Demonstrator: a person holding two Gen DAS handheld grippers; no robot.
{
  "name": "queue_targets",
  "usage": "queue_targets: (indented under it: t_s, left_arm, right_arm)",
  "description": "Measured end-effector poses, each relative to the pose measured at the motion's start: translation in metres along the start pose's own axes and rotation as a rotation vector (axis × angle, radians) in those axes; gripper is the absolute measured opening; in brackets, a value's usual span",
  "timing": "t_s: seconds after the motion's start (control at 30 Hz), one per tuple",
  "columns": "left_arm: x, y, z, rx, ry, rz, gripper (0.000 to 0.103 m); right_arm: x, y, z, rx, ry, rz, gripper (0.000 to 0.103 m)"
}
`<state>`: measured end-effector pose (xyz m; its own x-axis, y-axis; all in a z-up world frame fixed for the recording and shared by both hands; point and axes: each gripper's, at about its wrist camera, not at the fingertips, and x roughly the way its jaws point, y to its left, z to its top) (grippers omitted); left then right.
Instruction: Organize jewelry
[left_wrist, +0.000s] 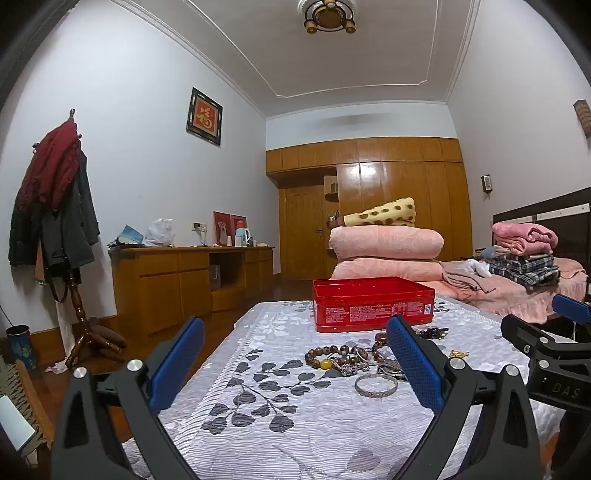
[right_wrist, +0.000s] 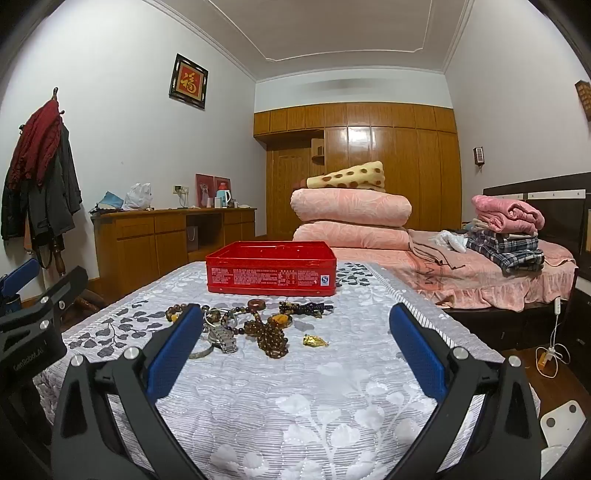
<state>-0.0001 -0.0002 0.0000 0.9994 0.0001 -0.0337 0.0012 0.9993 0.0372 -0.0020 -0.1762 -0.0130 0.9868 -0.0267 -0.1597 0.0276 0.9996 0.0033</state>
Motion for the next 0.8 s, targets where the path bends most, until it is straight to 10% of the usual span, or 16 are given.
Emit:
queue_targets:
  t_s: [0.8]
  left_arm:
    - [0.0, 0.0002, 0.0001, -0.003, -0.003, 0.0, 0.097]
  right_arm:
    - [0.0012, -0.002, -0.0007, 0.004, -0.002, 0.002, 0.098]
